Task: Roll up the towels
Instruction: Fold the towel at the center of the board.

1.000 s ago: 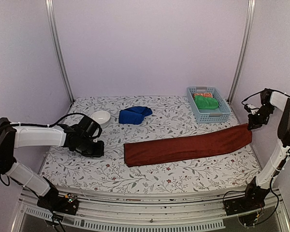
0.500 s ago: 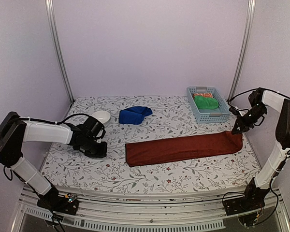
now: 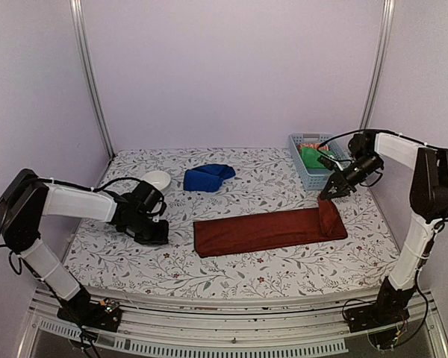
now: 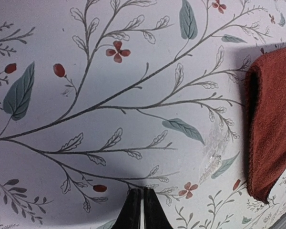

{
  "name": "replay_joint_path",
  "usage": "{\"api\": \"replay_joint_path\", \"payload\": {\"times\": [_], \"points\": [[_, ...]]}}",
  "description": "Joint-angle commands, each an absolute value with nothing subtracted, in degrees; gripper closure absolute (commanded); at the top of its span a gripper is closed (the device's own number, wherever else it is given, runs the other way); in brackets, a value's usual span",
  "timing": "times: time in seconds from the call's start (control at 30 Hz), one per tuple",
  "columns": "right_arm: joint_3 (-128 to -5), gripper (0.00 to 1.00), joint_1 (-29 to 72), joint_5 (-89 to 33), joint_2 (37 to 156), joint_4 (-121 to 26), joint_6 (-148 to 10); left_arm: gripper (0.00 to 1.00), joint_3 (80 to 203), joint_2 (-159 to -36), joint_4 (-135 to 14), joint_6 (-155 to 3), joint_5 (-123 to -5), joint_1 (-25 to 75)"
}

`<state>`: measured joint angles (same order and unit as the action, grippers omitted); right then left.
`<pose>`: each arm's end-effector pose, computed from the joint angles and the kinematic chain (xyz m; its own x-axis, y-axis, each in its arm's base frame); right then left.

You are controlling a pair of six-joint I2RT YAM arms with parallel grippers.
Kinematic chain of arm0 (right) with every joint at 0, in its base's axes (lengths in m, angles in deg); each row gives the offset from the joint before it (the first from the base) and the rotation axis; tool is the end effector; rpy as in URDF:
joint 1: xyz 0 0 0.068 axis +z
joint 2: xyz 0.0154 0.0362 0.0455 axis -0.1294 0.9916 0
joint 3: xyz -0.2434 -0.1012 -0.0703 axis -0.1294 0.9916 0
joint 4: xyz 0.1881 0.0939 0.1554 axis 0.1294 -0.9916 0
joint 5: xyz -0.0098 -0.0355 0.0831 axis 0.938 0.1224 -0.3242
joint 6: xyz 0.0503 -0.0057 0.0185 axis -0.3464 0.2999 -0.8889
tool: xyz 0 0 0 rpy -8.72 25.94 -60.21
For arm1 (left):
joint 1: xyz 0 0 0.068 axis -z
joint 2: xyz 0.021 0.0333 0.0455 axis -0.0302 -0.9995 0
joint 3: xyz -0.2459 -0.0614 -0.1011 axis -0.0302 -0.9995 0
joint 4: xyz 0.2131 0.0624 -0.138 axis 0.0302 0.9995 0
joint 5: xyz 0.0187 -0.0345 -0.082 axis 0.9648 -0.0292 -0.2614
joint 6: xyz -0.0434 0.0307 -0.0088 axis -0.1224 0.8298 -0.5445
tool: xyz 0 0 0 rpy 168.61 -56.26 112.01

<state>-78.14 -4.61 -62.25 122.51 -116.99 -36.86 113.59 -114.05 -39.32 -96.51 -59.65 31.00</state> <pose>0.3460 0.0409 0.2377 -0.8879 -0.3619 -0.2840 -0.4585 0.6469 0.6093 0.2351 -0.1541 0.1375 -0.9517 -0.0199 -0.3064 0.0662 0.9611 -0.2681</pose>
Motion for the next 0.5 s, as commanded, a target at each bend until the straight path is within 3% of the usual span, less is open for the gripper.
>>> {"api": "replay_joint_path", "payload": {"times": [0.0,0.47], "points": [[-81.9,0.97,1.8,-69.4,127.1,-117.2,-37.7,0.92,114.8,-116.1,-40.8,-97.8,-61.0,31.1],[-98.2,0.98,19.1,-75.8,139.6,-113.5,-45.1,0.93,113.3,-119.1,-49.3,-100.6,-67.5,34.2]]}}
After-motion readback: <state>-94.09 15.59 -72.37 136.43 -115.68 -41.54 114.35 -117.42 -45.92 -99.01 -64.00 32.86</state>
